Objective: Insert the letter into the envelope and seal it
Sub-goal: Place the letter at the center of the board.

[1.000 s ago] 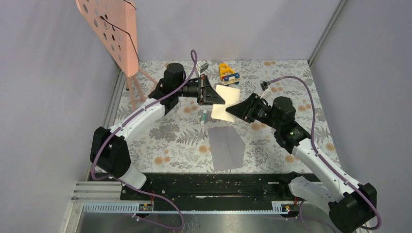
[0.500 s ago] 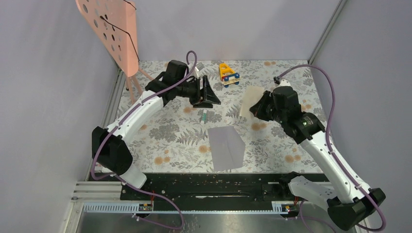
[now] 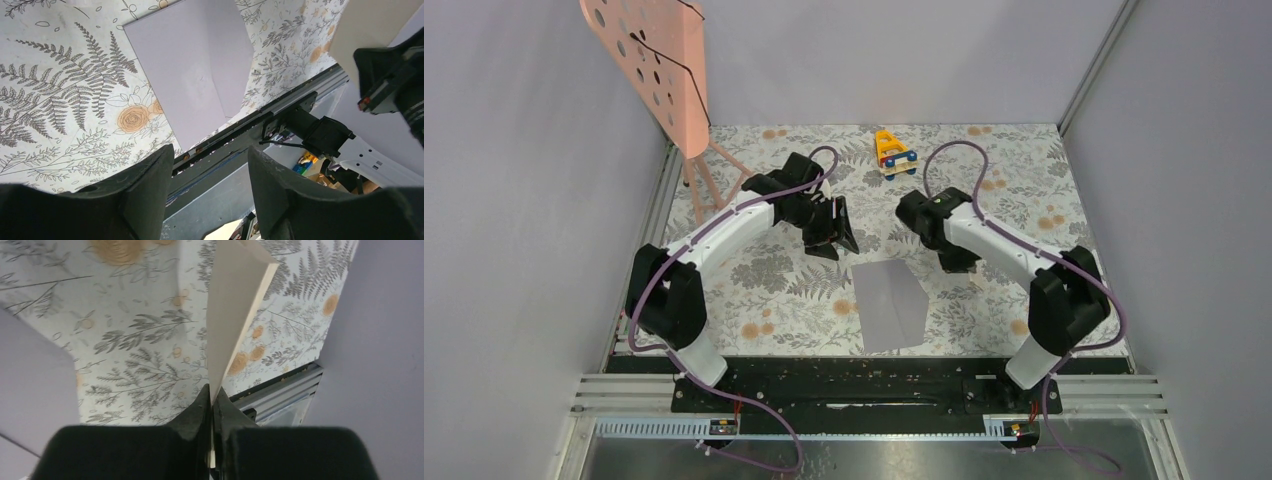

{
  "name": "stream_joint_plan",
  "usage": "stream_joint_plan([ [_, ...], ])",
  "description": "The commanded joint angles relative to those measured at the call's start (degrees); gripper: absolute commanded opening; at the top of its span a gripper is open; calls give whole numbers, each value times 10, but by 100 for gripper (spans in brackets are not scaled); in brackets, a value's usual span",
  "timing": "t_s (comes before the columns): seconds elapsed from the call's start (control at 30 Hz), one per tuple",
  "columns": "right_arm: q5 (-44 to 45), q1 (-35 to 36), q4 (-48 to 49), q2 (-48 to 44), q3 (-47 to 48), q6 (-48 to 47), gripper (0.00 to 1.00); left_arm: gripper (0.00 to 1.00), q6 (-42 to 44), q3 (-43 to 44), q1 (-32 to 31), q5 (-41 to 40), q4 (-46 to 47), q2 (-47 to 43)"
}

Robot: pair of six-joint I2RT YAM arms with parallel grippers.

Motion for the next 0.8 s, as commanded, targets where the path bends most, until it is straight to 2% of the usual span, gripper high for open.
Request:
stream_joint_plan([
  [0.0, -65, 31, 30, 11, 26, -17, 22, 57, 7, 4, 0, -21, 6, -16],
  [0.03, -110, 31, 59, 6, 20, -22, 42, 57, 6, 5, 0, -22, 6, -16],
  [0.1, -197, 31, 126, -17, -1, -32, 93, 57, 5, 8, -1, -21, 7, -16],
  [0.13, -224, 29, 147, -29, -7, -34, 99, 57, 5, 10, -1, -21, 7, -14],
  [0.2, -260, 18, 173, -51, -15, -36, 99, 57, 6, 16, -5, -21, 6, -11],
  [0.23, -271, 4, 182, -64, -22, -36, 96, 57, 7, 20, -8, -20, 7, -9],
  [0.27, -284, -15, 194, -78, -41, -34, 91, 56, 8, 26, -13, -20, 7, -5],
  [0.37, -348, -101, 256, -146, -117, -21, 63, 53, 12, 53, -47, -22, 9, 19],
  [0.43, -387, -170, 299, -185, -176, -13, 57, 50, 15, 81, -81, -18, 13, 47],
  [0.5, -427, -218, 328, -202, -216, -12, 59, 48, 10, 118, -107, -1, 13, 90],
  [0.53, -435, -231, 333, -202, -227, -15, 65, 47, 7, 132, -118, 7, 14, 107],
  [0.67, -462, -249, 379, -168, -258, -13, 80, 46, -13, 157, -149, 53, 48, 166],
  [0.77, -491, -270, 426, -139, -278, -7, 83, 39, -30, 160, -159, 93, 70, 215],
])
